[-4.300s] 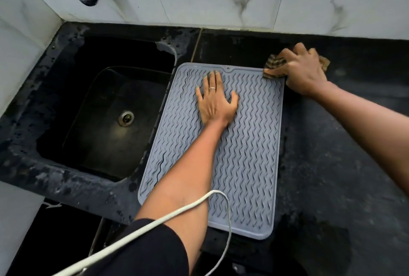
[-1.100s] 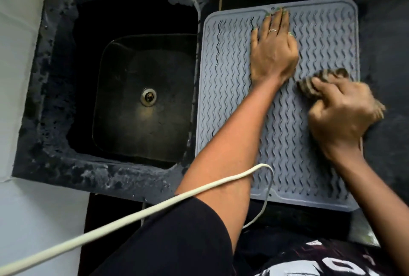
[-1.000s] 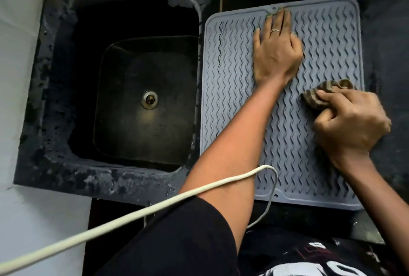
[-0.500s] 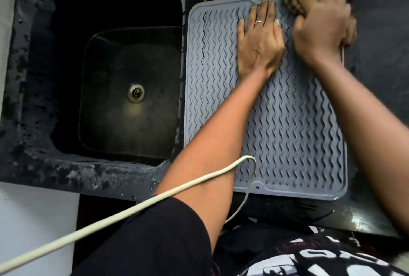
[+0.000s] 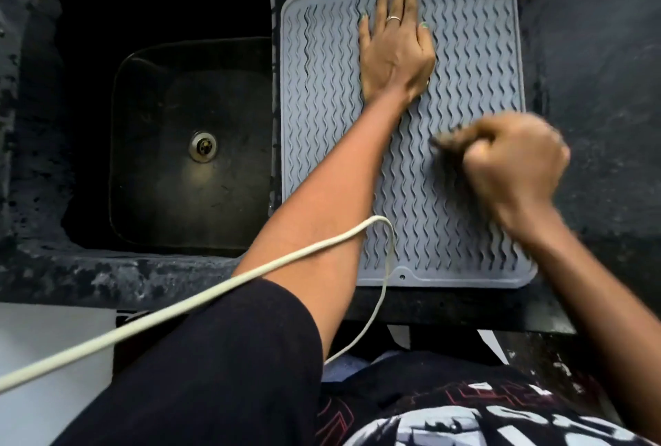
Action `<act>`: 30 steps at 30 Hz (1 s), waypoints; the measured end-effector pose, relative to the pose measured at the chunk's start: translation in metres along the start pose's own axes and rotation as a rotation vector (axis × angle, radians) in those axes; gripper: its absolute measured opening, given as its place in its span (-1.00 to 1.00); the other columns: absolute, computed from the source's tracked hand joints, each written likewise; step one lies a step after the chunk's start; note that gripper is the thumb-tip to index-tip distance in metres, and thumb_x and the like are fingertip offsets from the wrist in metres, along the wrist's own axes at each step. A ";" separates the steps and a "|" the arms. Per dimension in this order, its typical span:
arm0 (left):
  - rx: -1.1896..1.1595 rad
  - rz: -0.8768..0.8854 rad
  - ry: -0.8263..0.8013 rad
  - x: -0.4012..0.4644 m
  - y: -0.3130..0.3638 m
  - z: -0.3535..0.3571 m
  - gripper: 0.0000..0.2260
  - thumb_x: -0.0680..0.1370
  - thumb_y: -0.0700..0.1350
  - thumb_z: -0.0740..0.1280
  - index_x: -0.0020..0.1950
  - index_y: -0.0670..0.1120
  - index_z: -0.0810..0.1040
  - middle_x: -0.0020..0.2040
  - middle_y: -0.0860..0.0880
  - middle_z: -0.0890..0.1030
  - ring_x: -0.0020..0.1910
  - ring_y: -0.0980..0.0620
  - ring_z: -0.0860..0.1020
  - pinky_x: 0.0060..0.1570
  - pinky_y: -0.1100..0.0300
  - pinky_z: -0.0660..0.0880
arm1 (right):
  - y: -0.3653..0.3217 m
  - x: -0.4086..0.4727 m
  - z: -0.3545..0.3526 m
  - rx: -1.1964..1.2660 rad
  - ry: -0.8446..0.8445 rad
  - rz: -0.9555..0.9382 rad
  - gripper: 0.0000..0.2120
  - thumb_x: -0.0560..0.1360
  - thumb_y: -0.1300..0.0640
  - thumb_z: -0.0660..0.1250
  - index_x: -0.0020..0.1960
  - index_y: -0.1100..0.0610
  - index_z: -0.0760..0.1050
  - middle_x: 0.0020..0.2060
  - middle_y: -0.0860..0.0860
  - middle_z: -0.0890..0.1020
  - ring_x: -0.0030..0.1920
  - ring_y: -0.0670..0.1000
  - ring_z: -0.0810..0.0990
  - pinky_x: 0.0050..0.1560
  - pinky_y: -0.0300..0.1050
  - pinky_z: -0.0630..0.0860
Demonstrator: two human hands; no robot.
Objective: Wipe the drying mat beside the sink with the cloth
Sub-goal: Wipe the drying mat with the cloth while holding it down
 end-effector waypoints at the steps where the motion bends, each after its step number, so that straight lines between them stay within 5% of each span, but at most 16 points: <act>1: 0.024 0.020 -0.020 -0.001 0.001 -0.001 -0.47 0.63 0.02 0.03 0.57 -0.05 -0.02 0.59 -0.02 0.03 0.57 -0.01 -0.01 0.54 0.00 -0.13 | 0.000 0.020 -0.008 0.082 0.046 0.070 -0.71 0.34 0.09 0.20 -0.10 0.06 0.67 -0.16 0.09 0.71 -0.13 0.23 0.60 -0.17 -0.05 0.47; 4: 0.120 0.180 -0.079 -0.011 0.008 -0.001 -0.46 0.63 0.02 0.01 0.58 -0.07 -0.07 0.60 -0.06 -0.02 0.58 -0.06 -0.05 0.52 -0.02 -0.18 | -0.011 0.088 -0.013 0.117 0.163 0.071 -0.62 0.40 0.15 0.13 0.08 0.01 0.63 0.08 0.04 0.66 0.09 0.15 0.56 0.03 -0.05 0.48; 8: 0.129 0.306 -0.130 -0.056 0.001 0.007 -0.49 0.65 0.02 -0.03 0.58 -0.06 -0.04 0.60 -0.02 -0.01 0.58 -0.01 -0.04 0.52 0.00 -0.14 | -0.018 0.137 0.044 -0.184 -0.168 -0.047 -0.47 0.46 0.27 0.13 0.42 0.05 0.34 0.48 0.11 0.25 0.45 0.23 0.18 0.43 0.12 0.19; 18: 0.126 0.264 -0.146 -0.064 -0.002 0.005 -0.48 0.64 -0.04 -0.03 0.58 -0.06 -0.08 0.60 0.00 -0.04 0.57 0.01 -0.03 0.55 0.00 -0.11 | 0.009 -0.037 0.025 -0.212 0.034 -0.159 -0.52 0.39 0.33 0.19 0.27 0.13 0.53 0.23 0.13 0.58 0.20 0.21 0.50 0.11 0.07 0.40; 23: 0.141 0.249 -0.169 -0.068 -0.002 0.001 -0.49 0.65 -0.01 -0.04 0.58 -0.05 -0.09 0.60 -0.02 -0.05 0.57 0.00 -0.05 0.55 -0.03 -0.12 | 0.008 -0.085 0.005 -0.233 -0.008 -0.207 -0.75 0.36 0.26 0.28 -0.03 0.15 0.66 -0.10 0.15 0.68 -0.11 0.24 0.59 -0.18 0.05 0.47; 27: 0.133 0.252 -0.179 -0.092 -0.002 0.000 -0.49 0.65 0.00 -0.02 0.58 -0.05 -0.08 0.60 -0.04 -0.06 0.58 -0.03 -0.08 0.54 -0.02 -0.16 | 0.007 -0.016 -0.020 0.147 0.074 -0.003 -0.69 0.44 -0.02 0.20 -0.04 0.05 0.68 -0.09 0.05 0.71 -0.07 0.14 0.61 -0.07 -0.03 0.50; 30: 0.126 0.261 -0.154 -0.117 -0.009 0.000 -0.50 0.65 0.00 -0.01 0.58 -0.06 -0.03 0.59 -0.02 0.00 0.58 -0.02 -0.04 0.53 0.01 -0.12 | -0.008 0.040 -0.005 0.041 0.067 -0.058 -0.60 0.49 0.22 0.12 0.26 0.08 0.53 0.23 0.09 0.57 0.20 0.17 0.46 0.22 0.00 0.37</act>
Point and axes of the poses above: each hand's wrist, its own x-axis towards the middle knuckle, its own z-axis out of the palm, y = z × x, the point moved 8 cm from there along x, towards the middle knuckle
